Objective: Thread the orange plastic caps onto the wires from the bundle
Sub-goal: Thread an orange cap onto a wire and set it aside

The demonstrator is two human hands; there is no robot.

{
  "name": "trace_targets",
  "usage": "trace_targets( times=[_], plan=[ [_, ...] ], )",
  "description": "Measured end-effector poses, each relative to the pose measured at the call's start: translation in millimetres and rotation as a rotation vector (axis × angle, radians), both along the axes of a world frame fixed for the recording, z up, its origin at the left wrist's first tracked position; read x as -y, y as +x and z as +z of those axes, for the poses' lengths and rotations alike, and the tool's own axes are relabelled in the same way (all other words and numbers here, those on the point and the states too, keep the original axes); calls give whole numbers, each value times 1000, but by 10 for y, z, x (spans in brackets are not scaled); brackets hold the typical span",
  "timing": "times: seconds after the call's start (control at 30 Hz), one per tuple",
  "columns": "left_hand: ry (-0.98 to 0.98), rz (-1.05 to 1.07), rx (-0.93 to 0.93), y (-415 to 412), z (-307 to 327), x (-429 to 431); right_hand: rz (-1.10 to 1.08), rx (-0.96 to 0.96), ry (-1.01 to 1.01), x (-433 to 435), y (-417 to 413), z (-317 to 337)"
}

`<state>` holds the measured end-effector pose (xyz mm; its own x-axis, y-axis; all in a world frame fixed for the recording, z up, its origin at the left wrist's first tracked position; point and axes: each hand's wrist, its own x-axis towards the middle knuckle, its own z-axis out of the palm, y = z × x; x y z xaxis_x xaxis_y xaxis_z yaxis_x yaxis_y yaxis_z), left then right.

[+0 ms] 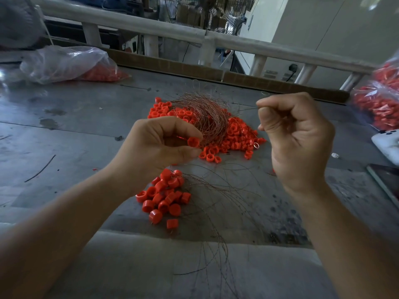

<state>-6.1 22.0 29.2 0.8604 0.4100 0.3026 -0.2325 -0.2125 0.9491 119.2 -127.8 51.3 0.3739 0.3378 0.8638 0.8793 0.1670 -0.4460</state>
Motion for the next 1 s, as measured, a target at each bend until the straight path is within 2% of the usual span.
trace_targets(
  times=[0.13, 0.37, 0.47, 0.8, 1.0],
  plan=[
    [-29, 3, -2, 12, -6, 3, 73, -102, -124, -30, -39, -33],
    [-12, -5, 3, 23, -17, 13, 118, -108, -316, -110, -167, -151],
    [5, -6, 15, 25, -19, 24, 129, -110, -342, -123, -205, -185],
    [-115, -107, 78, 21, -36, -2, 97, -153, -364, -106, -195, -197],
    [-94, -126, 70, 20, -55, -10, 88, -181, -339, -103, -200, -183]
  ],
)
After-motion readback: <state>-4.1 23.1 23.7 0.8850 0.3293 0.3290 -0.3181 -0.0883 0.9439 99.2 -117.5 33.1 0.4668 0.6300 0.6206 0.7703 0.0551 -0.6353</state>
